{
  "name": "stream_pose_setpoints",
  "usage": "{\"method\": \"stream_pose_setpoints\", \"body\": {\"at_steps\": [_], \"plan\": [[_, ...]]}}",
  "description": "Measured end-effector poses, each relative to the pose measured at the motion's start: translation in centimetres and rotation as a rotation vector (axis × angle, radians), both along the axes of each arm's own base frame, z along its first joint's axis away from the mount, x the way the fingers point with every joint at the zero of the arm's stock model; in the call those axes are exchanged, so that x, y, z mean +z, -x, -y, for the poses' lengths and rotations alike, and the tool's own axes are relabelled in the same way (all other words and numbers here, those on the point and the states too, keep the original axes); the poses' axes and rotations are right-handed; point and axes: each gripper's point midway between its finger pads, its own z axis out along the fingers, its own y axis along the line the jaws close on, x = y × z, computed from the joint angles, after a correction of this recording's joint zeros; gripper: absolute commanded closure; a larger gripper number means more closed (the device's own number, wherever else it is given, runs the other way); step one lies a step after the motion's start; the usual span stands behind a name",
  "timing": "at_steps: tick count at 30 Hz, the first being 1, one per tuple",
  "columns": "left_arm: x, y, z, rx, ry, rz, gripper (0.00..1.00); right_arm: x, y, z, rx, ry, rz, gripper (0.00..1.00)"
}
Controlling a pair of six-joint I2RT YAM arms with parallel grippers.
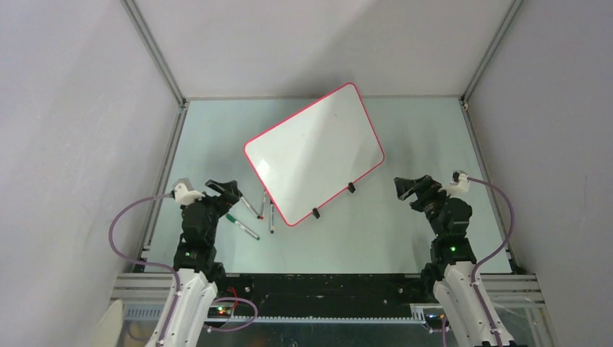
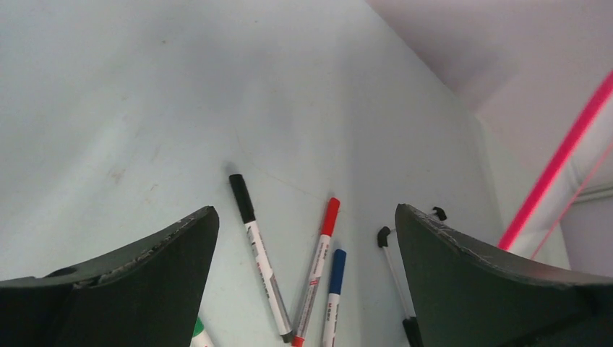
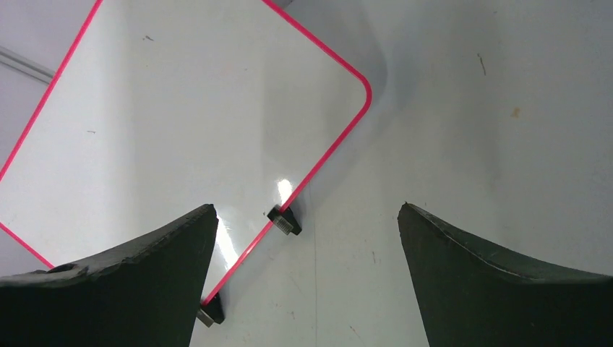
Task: Write a sentence on the whiteboard
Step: Open the whiteboard marker at the center of the board.
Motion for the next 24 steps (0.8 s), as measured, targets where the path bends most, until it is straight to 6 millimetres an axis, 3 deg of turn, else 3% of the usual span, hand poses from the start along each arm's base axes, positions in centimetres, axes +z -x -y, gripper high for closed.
{"method": "stream_pose_setpoints", "body": {"at_steps": [3,8,15,21,24], "plan": [[-0.8,-0.1,-0.3,0.024,0.005,-0.056,0.01,0.6,0.0,0.2,-0.011,-0.001,0.022,0.0],[-2.6,-0.2,-0.6,0.047,0.017,-0.136,0.11,0.9,0.0,0.6,-0.032,-0.004,0.036,0.0],[-5.4,-0.7,-0.3,0.057,0.016,-0.297,0.27,-0.5,-0.3,1.4,-0.088,-0.026,-0.027,0.0],[-5.1,-1.3,1.1,0.047,-0.062,-0.349,0.26,-1.4,-0.5,2.0,-0.129,-0.035,-0.066,0.0],[-5.0,-1.7,0.9,0.079,-0.1,-0.37,0.26,-1.4,-0.5,2.1,-0.133,-0.042,-0.068,0.0]]}}
